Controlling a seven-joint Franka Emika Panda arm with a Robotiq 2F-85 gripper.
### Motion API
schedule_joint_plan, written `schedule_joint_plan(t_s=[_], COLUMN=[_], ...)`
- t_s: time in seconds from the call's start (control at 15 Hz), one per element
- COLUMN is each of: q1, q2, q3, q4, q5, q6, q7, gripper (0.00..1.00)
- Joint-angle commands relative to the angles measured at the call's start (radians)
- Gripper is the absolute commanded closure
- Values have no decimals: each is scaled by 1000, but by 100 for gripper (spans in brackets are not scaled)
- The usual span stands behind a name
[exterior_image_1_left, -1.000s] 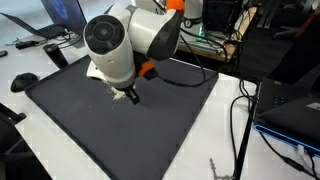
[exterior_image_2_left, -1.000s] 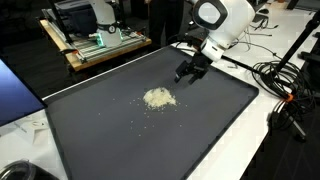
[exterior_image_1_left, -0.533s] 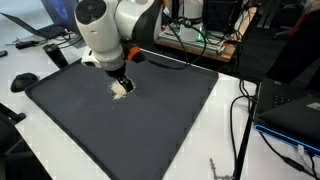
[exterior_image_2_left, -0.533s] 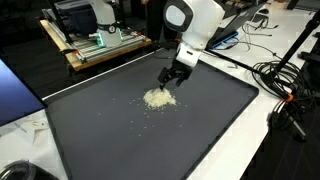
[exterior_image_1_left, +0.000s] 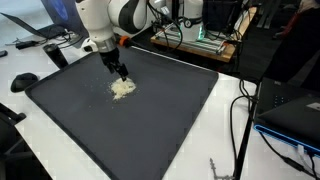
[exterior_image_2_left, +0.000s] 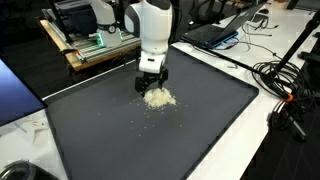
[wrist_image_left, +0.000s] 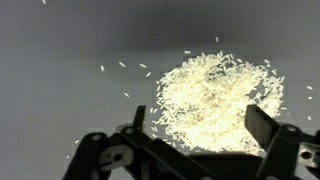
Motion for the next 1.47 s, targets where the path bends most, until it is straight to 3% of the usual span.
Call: schedule_joint_plan(t_s=[0.0, 0.4, 0.73, 0.93, 1.27, 1.33, 1.4], q1=[-84, -184, -166, -146, -129, -125, -121], q2=[-50, -28, -22, -17, -7, -5, -3], q3=[54, 142, 134, 117, 103, 99, 95], q4=[-118, -176, -171, -155, -131, -126, -120], q5=[86, 158, 128, 110, 99, 96, 92], q6=[142, 256, 254, 230, 193, 185, 173], q7=[-163, -343, -347, -330, -324, -321, -318], gripper=[0, 0, 0, 30, 50, 46, 51])
